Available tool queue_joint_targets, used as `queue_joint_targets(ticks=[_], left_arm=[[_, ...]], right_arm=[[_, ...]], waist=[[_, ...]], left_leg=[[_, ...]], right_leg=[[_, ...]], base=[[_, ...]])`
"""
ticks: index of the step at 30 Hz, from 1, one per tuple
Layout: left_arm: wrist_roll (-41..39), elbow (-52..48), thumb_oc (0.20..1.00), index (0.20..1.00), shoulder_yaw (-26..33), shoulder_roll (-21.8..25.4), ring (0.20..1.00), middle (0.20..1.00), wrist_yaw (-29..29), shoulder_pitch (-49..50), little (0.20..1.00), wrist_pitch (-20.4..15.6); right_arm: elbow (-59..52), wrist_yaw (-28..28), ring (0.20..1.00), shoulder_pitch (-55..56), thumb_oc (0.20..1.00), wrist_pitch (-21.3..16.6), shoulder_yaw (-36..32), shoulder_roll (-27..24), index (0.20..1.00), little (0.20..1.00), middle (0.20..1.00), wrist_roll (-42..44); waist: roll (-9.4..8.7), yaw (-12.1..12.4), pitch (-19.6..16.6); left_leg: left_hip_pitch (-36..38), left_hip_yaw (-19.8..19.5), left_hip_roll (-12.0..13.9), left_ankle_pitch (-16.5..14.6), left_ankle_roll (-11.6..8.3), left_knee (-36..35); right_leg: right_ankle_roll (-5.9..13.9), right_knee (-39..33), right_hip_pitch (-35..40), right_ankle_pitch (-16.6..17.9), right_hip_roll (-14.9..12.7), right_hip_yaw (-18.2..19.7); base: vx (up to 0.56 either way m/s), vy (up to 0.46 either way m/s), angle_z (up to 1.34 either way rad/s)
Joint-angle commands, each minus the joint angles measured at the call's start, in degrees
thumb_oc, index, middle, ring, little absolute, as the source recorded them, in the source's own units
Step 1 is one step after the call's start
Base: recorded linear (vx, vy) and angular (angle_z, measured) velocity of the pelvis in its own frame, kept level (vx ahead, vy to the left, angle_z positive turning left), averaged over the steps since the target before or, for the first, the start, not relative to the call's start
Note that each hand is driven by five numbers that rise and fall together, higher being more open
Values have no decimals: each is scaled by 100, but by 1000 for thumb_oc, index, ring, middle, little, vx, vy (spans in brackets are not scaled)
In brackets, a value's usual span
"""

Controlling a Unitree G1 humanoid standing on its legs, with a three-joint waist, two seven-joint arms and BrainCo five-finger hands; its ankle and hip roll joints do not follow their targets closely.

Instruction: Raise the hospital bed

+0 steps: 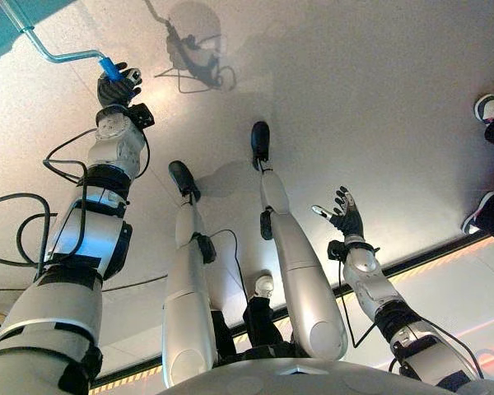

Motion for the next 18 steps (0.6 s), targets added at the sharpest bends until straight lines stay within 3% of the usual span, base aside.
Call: queue_joint_targets(ticks=[1,18], left_arm=[[135,159,200,200,-77,210,200,200,-3,-376,200,-213],[290,156,200,200,-176,161,200,200,-57,-506,200,-286]], right_arm=[[-187,-56,1000,469,1000,-155,-13,-127,1000,1000,1000,100],[-31,71,1000,455,1000,-129,158,-137,1000,1000,1000,61]], waist=[[-151,114,49],[-130,73,49]], left_leg=[[-24,-261,79,-103,16,-145],[246,-183,83,-141,-1,-145]], right_leg=[[949,28,188,-256,-119,-10],[943,85,369,-276,-86,25]], base=[[-8,-13,5],[-1,-1,0]])
